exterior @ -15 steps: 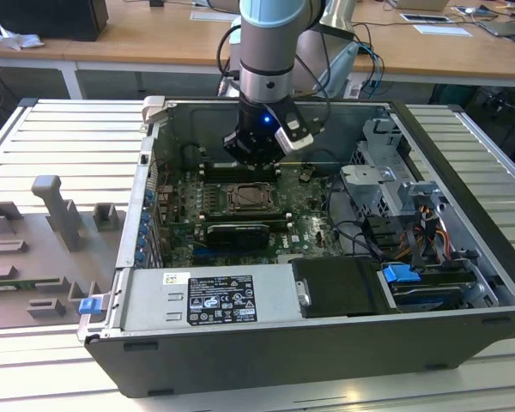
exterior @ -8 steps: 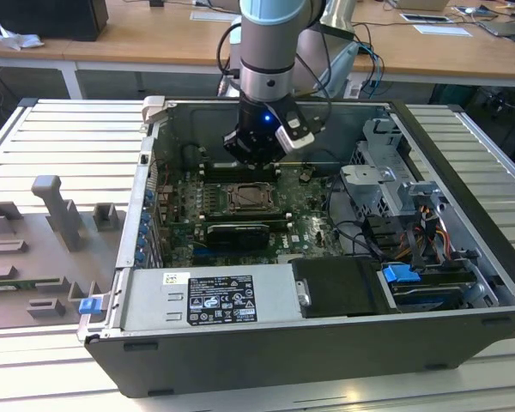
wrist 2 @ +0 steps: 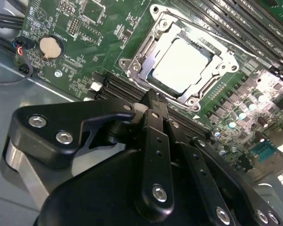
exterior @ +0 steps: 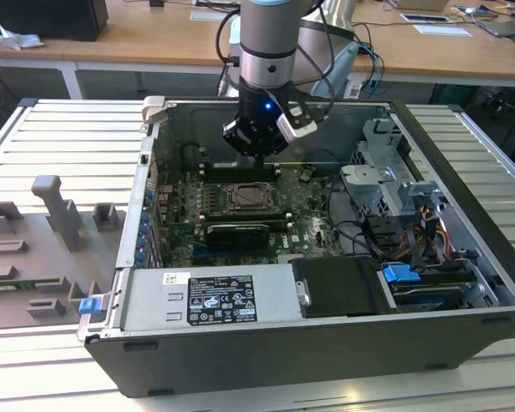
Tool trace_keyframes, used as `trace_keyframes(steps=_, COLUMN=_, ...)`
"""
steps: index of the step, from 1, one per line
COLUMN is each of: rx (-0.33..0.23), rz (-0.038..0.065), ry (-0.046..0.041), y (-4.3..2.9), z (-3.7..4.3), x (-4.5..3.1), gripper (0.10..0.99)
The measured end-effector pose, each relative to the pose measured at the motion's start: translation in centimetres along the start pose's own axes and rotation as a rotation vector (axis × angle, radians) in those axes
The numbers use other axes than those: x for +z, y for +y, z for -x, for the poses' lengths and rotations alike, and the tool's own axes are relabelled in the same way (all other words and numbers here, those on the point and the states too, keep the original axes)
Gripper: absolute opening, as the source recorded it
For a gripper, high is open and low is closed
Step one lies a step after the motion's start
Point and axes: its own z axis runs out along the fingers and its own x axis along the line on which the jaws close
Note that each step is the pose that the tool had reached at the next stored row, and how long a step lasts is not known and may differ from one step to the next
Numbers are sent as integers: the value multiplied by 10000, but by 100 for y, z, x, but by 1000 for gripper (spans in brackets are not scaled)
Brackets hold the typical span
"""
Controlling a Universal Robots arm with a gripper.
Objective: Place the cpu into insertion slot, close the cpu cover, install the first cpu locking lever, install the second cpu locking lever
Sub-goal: 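Install the second cpu locking lever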
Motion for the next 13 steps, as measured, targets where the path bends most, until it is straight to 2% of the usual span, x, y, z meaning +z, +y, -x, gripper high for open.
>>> trace_keyframes(steps=13, rx=0, rz=0, ry=0, y=-98, z=-4, x=-5, gripper=106)
